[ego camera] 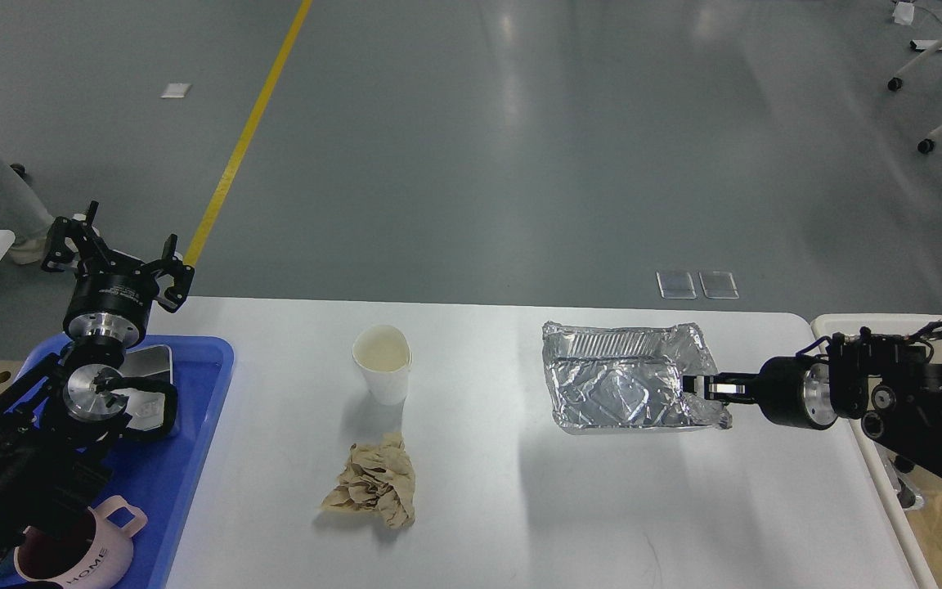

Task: Tidy desktop

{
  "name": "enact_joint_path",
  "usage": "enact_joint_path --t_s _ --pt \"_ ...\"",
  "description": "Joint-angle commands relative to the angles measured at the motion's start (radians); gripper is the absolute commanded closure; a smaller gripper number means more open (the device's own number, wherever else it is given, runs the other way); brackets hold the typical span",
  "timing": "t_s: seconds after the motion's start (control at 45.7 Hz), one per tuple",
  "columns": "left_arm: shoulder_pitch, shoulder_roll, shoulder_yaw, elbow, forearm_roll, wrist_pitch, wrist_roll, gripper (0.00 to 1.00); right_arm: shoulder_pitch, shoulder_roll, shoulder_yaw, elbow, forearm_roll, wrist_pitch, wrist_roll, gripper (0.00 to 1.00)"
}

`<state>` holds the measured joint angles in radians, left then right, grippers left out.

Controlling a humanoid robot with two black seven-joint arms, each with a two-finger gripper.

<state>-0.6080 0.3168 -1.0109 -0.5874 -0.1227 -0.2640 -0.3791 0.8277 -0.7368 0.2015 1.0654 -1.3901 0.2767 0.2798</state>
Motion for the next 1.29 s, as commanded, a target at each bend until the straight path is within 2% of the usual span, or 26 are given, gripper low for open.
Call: enact_joint_path --t_s 0.0,0.241,0.482,0.613,0.723,0.832,0.963,1.073,1.27 --pt "-0.001 0.010 0.000 0.000 0.000 0.002 0.000 0.03 0.031 -0.068 0.009 0.111 0.072 0.021 -0.002 1.00" --pt "-0.001 0.028 0.000 0.000 0.000 0.000 0.000 0.03 0.091 -0.176 0.015 0.258 0.108 0.027 -0.033 1.00" --pt "0.002 0.048 0.000 0.000 0.031 -0.012 0.000 0.03 0.091 -0.228 0.023 0.347 0.117 0.010 -0.033 1.00" --pt "0.004 0.070 -0.002 0.000 0.098 -0.012 0.000 0.03 0.082 -0.193 0.021 0.415 0.146 -0.034 -0.042 1.00" --pt "0.011 0.093 0.000 0.000 0.118 -0.014 -0.001 0.03 0.080 -0.132 0.018 0.415 0.177 -0.044 -0.085 1.00" --pt "0.031 0.105 0.000 0.000 0.182 -0.009 -0.018 0.03 0.073 -0.064 0.007 0.406 0.177 -0.054 -0.120 1.00" --pt "0.039 0.120 0.000 0.000 0.304 0.005 -0.069 0.03 0.073 0.026 -0.033 0.358 0.178 -0.062 -0.156 1.00" --pt "0.039 0.126 0.000 -0.003 0.370 0.019 -0.072 0.03 0.074 0.076 -0.056 0.317 0.180 -0.074 -0.185 1.00" --pt "0.030 0.122 0.000 0.000 0.402 0.020 -0.069 0.03 0.076 0.080 -0.060 0.298 0.181 -0.074 -0.195 1.00"
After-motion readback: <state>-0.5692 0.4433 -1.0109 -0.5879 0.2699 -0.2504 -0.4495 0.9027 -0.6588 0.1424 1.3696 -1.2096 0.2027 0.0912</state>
